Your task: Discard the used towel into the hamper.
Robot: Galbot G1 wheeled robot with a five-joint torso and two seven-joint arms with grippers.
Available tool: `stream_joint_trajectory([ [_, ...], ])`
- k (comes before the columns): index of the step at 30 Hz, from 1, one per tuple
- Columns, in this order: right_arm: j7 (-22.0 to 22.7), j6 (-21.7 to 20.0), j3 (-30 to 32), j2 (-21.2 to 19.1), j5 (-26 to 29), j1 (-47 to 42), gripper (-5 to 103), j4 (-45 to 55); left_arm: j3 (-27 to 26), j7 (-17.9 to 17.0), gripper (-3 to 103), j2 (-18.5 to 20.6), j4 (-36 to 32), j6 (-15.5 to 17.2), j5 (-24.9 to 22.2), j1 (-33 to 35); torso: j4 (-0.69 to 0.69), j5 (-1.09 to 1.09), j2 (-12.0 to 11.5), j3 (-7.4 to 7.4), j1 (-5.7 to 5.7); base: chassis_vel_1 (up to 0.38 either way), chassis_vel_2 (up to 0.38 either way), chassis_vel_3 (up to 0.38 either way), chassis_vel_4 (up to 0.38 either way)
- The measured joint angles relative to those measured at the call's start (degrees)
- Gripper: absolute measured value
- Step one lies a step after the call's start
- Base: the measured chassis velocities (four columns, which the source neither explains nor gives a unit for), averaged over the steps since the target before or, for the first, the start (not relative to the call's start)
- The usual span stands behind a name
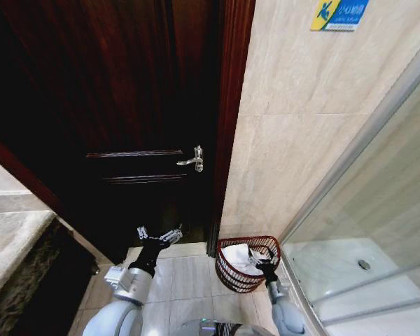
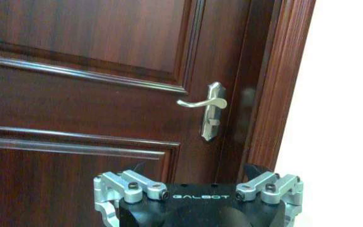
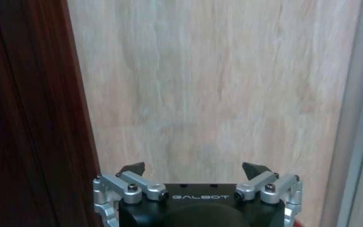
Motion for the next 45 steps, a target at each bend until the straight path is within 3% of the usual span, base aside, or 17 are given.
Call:
stream_joint_trajectory([
  [21,1.3,8.8,3.6,1.9,3.1,-17.2,100,33.4,0.0,0.0,100,0.0,0.0,0.0,0.0,0.0,0.00,0.00,-0.9,-0.48,-0.43,0.000,0.000,0.000,0.000],
  [36,0.8,11.6,5.3,2.2,2.8,-16.9,100,37.7,0.0,0.0,100,0.0,0.0,0.0,0.0,0.0,0.00,0.00,-2.5,-1.37,-1.14,0.000,0.000,0.000,0.000],
  [45,-0.5,13.0,5.1,1.5,3.3,-16.0,100,35.9,0.0,0.0,100,0.0,0.0,0.0,0.0,0.0,0.00,0.00,-0.4,-0.20,-0.17,0.000,0.000,0.000,0.000],
])
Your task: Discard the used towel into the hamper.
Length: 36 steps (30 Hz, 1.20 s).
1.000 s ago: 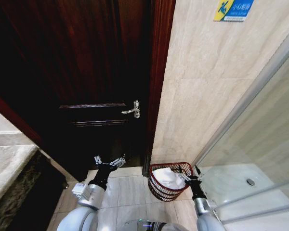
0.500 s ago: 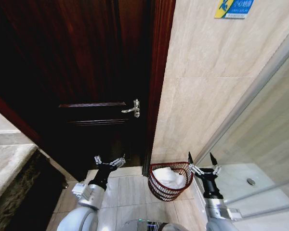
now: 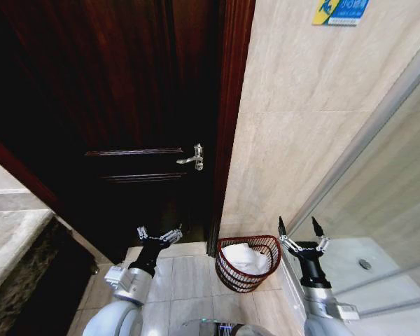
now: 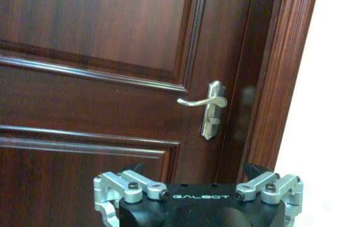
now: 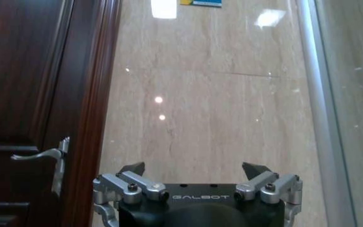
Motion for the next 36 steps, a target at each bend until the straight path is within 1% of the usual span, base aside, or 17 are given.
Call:
stream_joint_trajectory([
  [3,-0.4,0.6,-0.2,-0.1,-0.1,0.7,100,-0.5,0.0,0.0,100,0.0,0.0,0.0,0.0,0.0,0.00,0.00,1.2,0.68,0.56,0.000,0.000,0.000,0.000],
  [4,-0.4,0.6,-0.2,-0.1,-0.1,0.7,100,-0.5,0.0,0.0,100,0.0,0.0,0.0,0.0,0.0,0.00,0.00,1.2,0.68,0.56,0.000,0.000,0.000,0.000],
  [7,-0.6,1.0,-0.3,-0.1,-0.1,1.2,100,-0.6,0.0,0.0,100,0.0,0.0,0.0,0.0,0.0,0.00,0.00,2.6,1.42,1.18,0.000,0.000,0.000,0.000],
  [8,-0.6,1.0,-0.3,-0.1,-0.1,1.2,100,-0.6,0.0,0.0,100,0.0,0.0,0.0,0.0,0.0,0.00,0.00,2.6,1.42,1.18,0.000,0.000,0.000,0.000],
  [11,-1.2,1.4,-0.3,-0.1,0.2,1.2,100,-0.5,0.0,0.0,100,0.0,0.0,0.0,0.0,0.0,0.00,0.00,4.2,2.27,1.88,0.000,0.000,0.000,0.000],
  [12,-1.2,1.4,-0.3,-0.1,0.2,1.2,100,-0.5,0.0,0.0,100,0.0,0.0,0.0,0.0,0.0,0.00,0.00,4.2,2.27,1.88,0.000,0.000,0.000,0.000],
  [14,-1.7,2.0,-0.3,0.0,0.2,1.2,100,-0.5,0.0,0.0,100,0.0,0.0,0.0,0.0,0.0,0.00,-0.01,5.0,2.72,2.26,0.000,0.000,0.000,0.000],
  [19,-1.8,2.5,-0.3,0.3,0.2,1.2,100,-0.2,0.0,0.0,100,0.0,0.0,0.0,0.0,0.0,0.00,0.00,5.6,3.07,2.56,0.000,0.000,0.000,0.000],
  [25,-1.8,3.0,-0.2,0.2,0.4,0.9,100,0.1,0.0,0.0,100,0.0,0.0,0.0,0.0,0.0,0.00,0.00,5.7,3.13,2.61,0.016,-0.026,-0.025,0.019],
  [34,-1.9,3.5,-0.2,0.3,0.5,0.7,100,-0.1,0.0,0.0,100,0.0,0.0,0.0,0.0,0.0,0.00,0.01,5.5,3.03,2.51,0.159,-0.144,-0.137,0.144],
  [35,-1.9,3.5,-0.3,0.4,0.5,0.6,100,-0.1,0.0,0.0,100,0.0,0.0,0.0,0.0,0.0,0.01,-0.04,5.5,3.02,2.50,0.231,-0.227,-0.222,0.200],
  [36,-1.9,3.6,-0.3,0.5,0.5,0.6,100,-0.1,0.0,0.0,100,0.0,0.0,0.0,0.0,0.0,0.00,0.02,5.5,2.99,2.47,0.232,-0.227,-0.240,0.219],
])
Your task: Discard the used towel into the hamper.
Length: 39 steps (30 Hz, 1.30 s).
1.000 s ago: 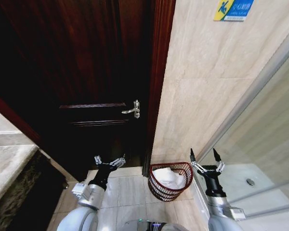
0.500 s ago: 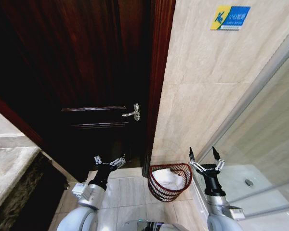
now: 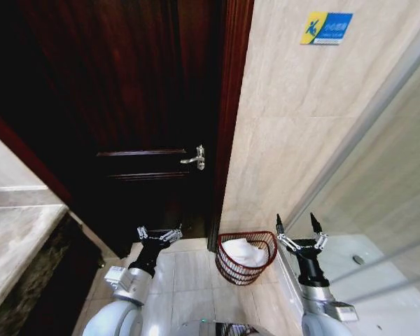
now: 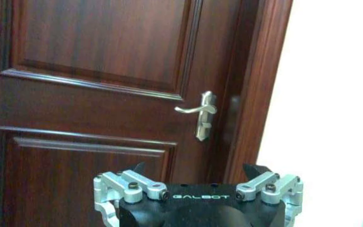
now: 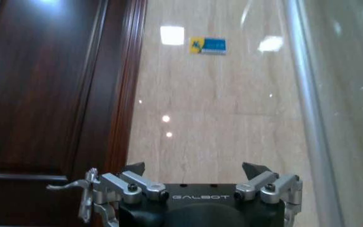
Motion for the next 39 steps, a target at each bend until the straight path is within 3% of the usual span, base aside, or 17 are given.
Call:
stream_joint_trajectory([
  [13,0.6,2.5,0.2,0.3,0.2,-0.4,100,-1.0,0.0,0.0,100,0.0,0.0,0.0,0.0,0.0,0.00,-0.03,-0.1,-0.11,-0.12,0.242,-0.261,-0.250,0.261],
  [39,0.4,4.7,1.2,1.0,0.5,-1.7,100,-1.5,0.0,0.0,100,0.0,0.0,0.0,0.0,0.0,-0.01,-0.02,-0.3,-0.16,-0.16,0.035,-0.036,-0.039,0.030],
])
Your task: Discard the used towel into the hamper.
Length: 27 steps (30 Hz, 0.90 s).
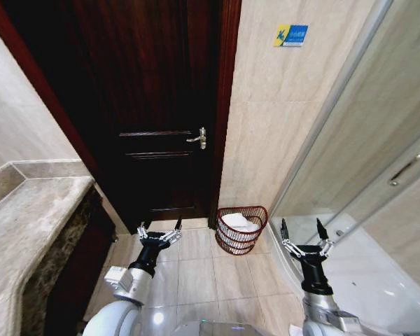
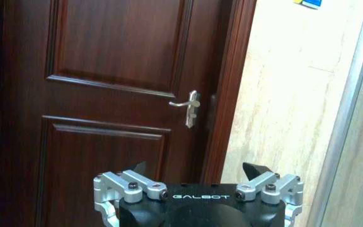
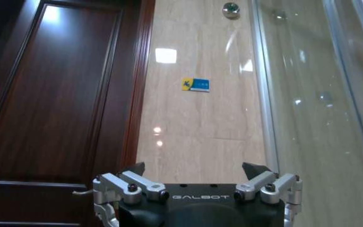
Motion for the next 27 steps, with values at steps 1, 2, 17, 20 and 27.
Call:
stream_joint_trajectory([
  [1,0.1,0.0,0.0,0.0,0.0,0.1,100,0.0,0.0,0.0,100,0.0,0.0,0.0,0.0,0.0,0.00,-0.01,0.0,0.01,0.03,0.000,0.000,0.000,0.000],
  [2,0.1,0.0,0.0,0.0,-0.1,0.1,100,0.0,0.0,0.0,100,0.0,0.0,0.0,0.0,0.0,0.01,0.00,0.0,0.02,0.06,0.000,0.000,0.000,0.000],
  [17,-0.2,0.5,0.1,0.0,-0.4,0.7,100,-1.1,0.0,0.0,100,0.0,0.0,0.0,0.0,0.0,0.00,-0.03,0.0,-0.02,-0.03,0.078,-0.071,-0.066,0.076],
  [20,-0.6,0.8,0.4,-0.1,-0.1,0.5,100,-1.5,0.0,0.0,100,0.0,0.0,0.0,0.0,0.0,0.01,0.01,0.0,-0.02,-0.03,0.052,-0.061,-0.081,0.034],
  [27,-1.1,1.6,0.6,-0.1,0.7,-0.1,100,-2.1,0.0,0.0,100,0.0,0.0,0.0,0.0,0.0,0.01,-0.01,-0.1,0.01,0.08,-0.027,0.019,0.017,-0.038],
])
